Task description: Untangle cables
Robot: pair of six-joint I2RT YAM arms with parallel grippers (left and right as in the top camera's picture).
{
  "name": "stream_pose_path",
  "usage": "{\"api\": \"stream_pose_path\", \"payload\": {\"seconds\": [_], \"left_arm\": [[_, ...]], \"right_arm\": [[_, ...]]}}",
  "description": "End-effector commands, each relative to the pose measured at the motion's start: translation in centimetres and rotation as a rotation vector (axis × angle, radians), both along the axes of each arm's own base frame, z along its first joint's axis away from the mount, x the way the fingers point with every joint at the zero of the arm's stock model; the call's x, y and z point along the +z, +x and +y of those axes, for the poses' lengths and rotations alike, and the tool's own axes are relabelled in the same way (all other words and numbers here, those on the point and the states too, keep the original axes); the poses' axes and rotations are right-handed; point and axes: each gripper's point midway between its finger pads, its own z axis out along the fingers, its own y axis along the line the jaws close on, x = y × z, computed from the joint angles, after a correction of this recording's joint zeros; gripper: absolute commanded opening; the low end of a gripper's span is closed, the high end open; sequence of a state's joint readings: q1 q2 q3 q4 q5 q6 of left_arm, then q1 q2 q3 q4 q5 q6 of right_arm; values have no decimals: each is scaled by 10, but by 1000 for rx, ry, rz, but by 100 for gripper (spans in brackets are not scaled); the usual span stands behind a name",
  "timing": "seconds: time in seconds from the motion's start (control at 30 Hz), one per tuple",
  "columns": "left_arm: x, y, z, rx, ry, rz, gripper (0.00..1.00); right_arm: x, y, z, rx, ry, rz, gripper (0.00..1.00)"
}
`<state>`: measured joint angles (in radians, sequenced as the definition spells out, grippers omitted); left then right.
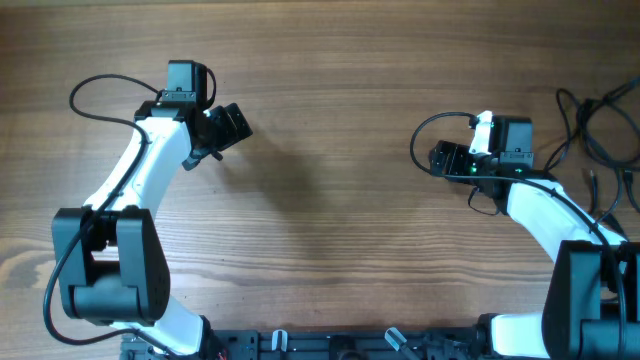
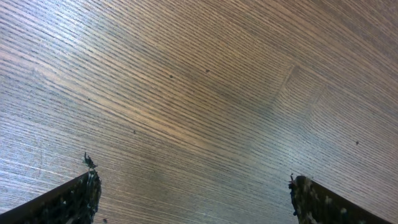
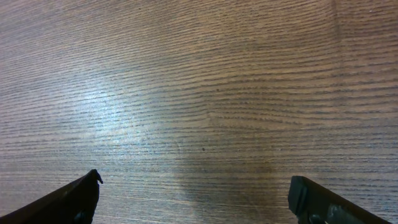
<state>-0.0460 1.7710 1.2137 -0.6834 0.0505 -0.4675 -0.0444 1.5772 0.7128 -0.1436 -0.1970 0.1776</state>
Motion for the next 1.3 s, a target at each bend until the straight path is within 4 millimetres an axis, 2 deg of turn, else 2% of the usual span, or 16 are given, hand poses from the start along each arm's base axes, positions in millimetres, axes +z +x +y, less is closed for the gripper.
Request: {"api": "stream_pose_path", "payload": {"seconds": [0.0, 1.07, 1.17, 1.27], "left_arm": [[-6, -2, 0, -18, 2, 14, 100], [-6, -2, 0, -18, 2, 14, 100], [-6, -2, 0, -18, 2, 14, 100], [-6, -2, 0, -18, 2, 14, 100]], "right_arm": [[-4, -2, -2, 4, -21, 6, 100], [-4, -2, -2, 5, -21, 6, 100], [3, 0, -2, 5, -22, -15, 100], [21, 4, -2, 4, -24, -67, 100]]}}
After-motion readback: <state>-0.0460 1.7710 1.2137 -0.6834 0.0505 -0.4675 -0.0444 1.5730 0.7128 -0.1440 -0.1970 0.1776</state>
